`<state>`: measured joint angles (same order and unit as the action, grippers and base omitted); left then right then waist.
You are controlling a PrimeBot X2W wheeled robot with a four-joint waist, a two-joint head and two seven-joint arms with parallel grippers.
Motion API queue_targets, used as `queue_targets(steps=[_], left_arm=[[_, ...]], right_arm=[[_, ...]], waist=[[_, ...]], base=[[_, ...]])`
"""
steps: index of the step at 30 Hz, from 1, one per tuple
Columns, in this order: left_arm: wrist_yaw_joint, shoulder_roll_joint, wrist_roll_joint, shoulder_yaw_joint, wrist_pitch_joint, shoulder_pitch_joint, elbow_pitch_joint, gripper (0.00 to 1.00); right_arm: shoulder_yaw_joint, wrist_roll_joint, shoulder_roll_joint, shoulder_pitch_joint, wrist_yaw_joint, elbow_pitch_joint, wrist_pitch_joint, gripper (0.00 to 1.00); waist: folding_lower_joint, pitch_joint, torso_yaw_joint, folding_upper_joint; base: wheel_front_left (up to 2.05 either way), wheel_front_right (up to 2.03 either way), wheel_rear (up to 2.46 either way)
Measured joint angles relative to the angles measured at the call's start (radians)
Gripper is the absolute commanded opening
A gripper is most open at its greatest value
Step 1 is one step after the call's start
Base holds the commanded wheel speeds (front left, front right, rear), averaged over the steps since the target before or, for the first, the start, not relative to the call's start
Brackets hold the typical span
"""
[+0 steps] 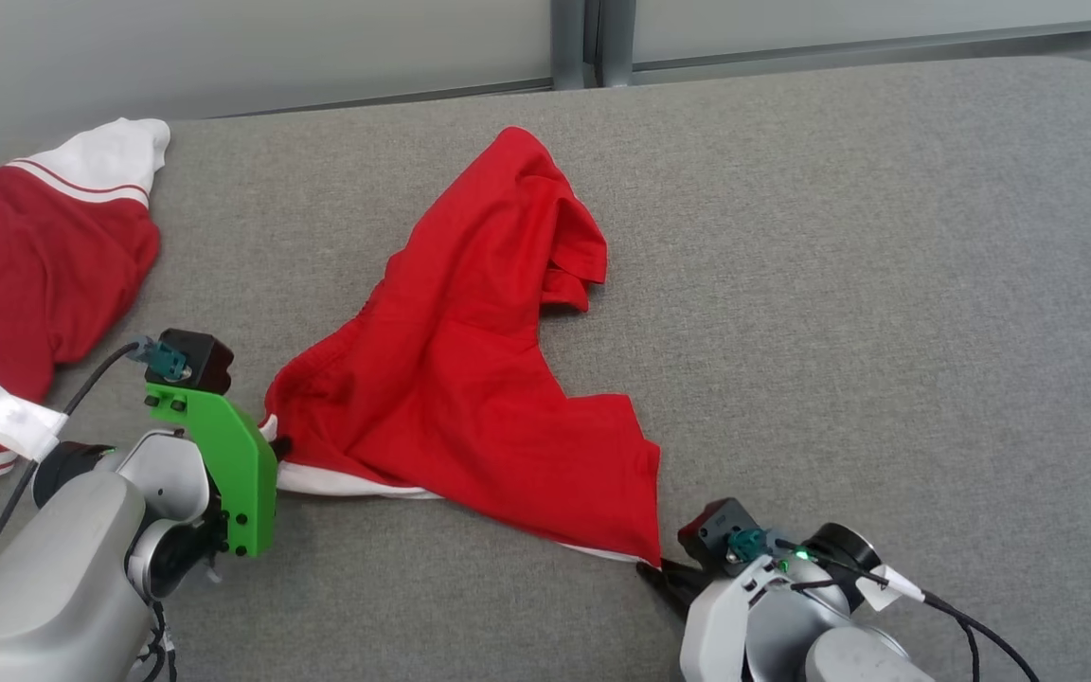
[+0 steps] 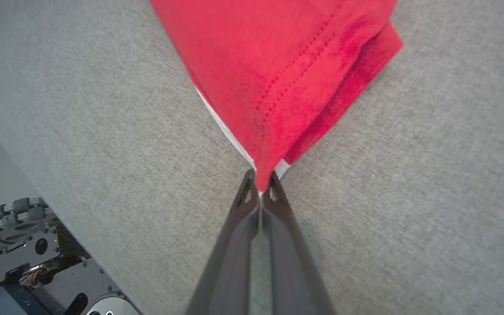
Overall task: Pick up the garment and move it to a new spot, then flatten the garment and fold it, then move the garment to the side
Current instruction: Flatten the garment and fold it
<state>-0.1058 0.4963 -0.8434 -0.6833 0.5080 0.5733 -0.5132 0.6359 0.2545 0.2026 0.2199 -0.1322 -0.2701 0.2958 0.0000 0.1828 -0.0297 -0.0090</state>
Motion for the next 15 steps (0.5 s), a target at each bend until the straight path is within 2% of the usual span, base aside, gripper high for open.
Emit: queue_targets(steps=[8, 12, 15], left_arm=[[-0.010, 0.040, -0.075, 0.037, 0.026, 0.003, 0.058, 0.00], [-0.013, 0.079, -0.166, 0.105, 0.055, 0.022, 0.189, 0.00], [0.009, 0.091, -0.209, 0.139, 0.072, 0.023, 0.276, 0.00]], right_arm=[[-0.102, 0.109, -0.003, -0.002, 0.001, 0.071, -0.015, 0.00], [-0.178, 0.189, 0.035, 0.038, 0.001, 0.203, 0.011, 0.00], [-0.222, 0.236, 0.056, 0.051, 0.001, 0.284, 0.029, 0.00]], waist=[[0.0000, -0.029, -0.005, 0.0000], [0.0000, -0.050, -0.021, 0.0000], [0.0000, -0.058, -0.034, 0.0000]], base=[[0.00, 0.00, 0.00], [0.00, 0.00, 0.00], [0.00, 0.00, 0.00]])
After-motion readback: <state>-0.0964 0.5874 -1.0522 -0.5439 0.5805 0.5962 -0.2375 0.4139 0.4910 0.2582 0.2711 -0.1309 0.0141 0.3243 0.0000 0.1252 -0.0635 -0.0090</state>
